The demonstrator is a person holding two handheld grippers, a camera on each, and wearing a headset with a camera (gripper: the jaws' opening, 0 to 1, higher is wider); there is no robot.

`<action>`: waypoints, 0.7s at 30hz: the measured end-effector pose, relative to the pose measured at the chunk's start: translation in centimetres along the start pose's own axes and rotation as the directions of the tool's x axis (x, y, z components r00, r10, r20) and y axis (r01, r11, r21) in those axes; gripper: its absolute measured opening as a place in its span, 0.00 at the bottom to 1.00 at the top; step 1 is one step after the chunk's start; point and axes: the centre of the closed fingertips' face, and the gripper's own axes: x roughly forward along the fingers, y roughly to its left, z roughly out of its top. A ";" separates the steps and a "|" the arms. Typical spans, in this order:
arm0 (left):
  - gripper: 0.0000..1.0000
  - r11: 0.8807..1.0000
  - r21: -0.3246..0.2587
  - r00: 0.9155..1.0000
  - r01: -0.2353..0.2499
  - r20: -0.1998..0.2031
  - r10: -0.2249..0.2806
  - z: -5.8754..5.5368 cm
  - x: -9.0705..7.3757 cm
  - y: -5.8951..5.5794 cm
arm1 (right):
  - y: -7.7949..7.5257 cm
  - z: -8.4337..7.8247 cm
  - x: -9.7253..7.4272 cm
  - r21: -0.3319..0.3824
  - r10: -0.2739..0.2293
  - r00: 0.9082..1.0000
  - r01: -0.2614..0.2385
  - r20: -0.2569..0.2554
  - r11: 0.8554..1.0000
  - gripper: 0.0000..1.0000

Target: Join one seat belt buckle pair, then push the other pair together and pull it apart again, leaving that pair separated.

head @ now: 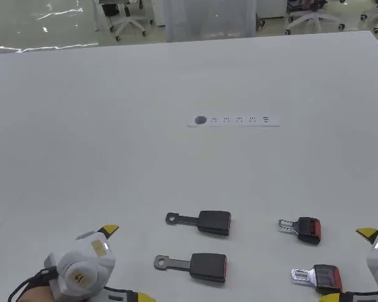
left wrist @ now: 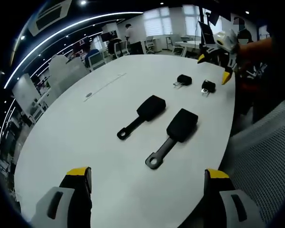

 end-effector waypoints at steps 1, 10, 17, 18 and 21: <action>1.00 1.000 -0.005 1.000 0.003 -0.003 -0.003 -0.3 0.1 -0.1 | 0.0 -0.1 0.1 -0.001 -0.002 1.000 0.002 -0.001 1.000 0.96; 1.00 0.998 -0.064 0.999 0.014 -0.045 -0.017 -3.1 -0.2 -0.7 | 0.7 0.2 0.1 0.005 -0.005 1.000 0.005 0.004 1.000 0.99; 1.00 0.997 -0.075 0.999 0.007 -0.049 -0.010 -4.0 0.1 -0.9 | 0.7 0.5 0.0 0.003 -0.004 1.000 0.004 0.002 1.000 0.99; 1.00 0.997 -0.076 0.999 0.006 -0.048 -0.010 -4.0 0.1 -0.9 | 0.7 0.5 -0.1 0.001 -0.007 1.000 0.007 0.003 1.000 0.99; 1.00 0.997 -0.074 0.999 0.002 -0.047 -0.005 -4.1 0.3 -1.1 | 0.6 0.2 -0.2 -0.005 -0.015 1.000 0.015 0.000 1.000 0.99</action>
